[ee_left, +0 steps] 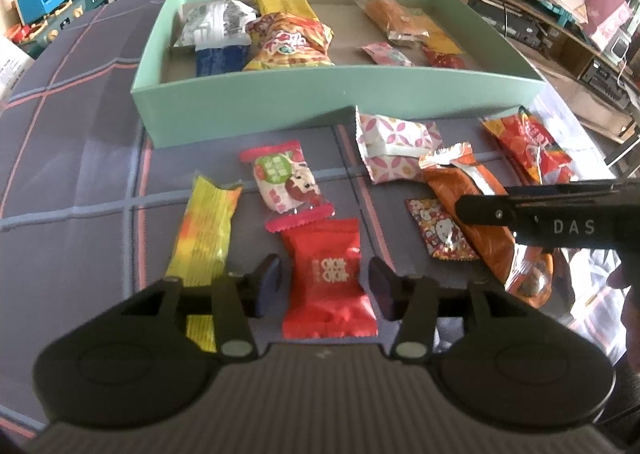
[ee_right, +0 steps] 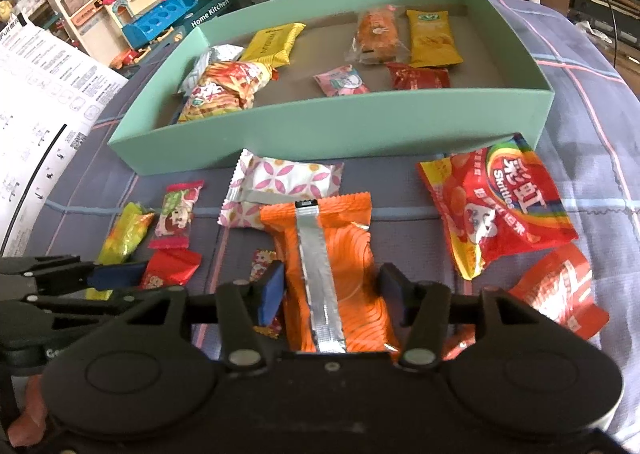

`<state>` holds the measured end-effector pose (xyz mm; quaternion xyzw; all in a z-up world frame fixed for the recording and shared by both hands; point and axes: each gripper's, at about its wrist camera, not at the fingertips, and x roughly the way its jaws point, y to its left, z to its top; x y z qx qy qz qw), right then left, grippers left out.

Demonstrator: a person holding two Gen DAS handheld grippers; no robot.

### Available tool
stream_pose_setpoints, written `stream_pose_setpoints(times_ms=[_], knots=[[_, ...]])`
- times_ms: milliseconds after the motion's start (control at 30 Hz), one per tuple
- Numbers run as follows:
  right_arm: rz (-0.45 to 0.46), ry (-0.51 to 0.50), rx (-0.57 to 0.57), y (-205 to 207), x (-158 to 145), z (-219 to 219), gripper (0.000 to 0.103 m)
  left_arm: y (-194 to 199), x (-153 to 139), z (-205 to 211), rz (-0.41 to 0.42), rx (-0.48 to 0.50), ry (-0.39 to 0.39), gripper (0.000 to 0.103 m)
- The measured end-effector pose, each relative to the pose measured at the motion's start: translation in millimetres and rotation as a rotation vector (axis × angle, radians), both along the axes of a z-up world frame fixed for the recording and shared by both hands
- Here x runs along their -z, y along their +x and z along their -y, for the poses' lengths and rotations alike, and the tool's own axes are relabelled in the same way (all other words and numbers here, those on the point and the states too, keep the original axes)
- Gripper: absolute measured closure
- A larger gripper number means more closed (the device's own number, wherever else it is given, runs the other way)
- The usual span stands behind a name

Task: Organize snacks
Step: 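Grasp the small red packet with the left gripper while the right gripper grasps the orange wafer packet, then carry both packets into the green box and open both grippers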

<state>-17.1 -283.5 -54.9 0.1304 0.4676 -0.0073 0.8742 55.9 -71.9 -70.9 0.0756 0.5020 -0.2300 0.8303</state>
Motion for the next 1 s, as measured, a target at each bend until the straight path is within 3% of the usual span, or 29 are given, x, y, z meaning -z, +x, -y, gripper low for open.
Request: stream_pose_setpoints(times_ms=[133,200,367,500,667,1000], knots=[[0.012,0.004,0.007,-5,1,1,0.049,-1,0,6,0.007,-0.006,0.034,0.056],[0.016,0.004,0.009,-6,1,1,0.049,-2,0,11,0.018,0.001,0.058,0.068],[0.024,0.019,0.000,-13,-4,1,0.056,-8,-3,13,0.007,0.008,0.065,0.069],[0.045,0.036,0.001,-20,-13,5,0.056,-11,-14,12,-0.009,0.014,0.023,0.069],[0.089,0.069,0.026,-24,-33,16,0.056,-7,-44,19,0.042,0.022,-0.025,0.069],[0.199,0.060,0.104,-8,-85,61,0.056,48,-92,63,0.140,0.027,-0.081,0.069]])
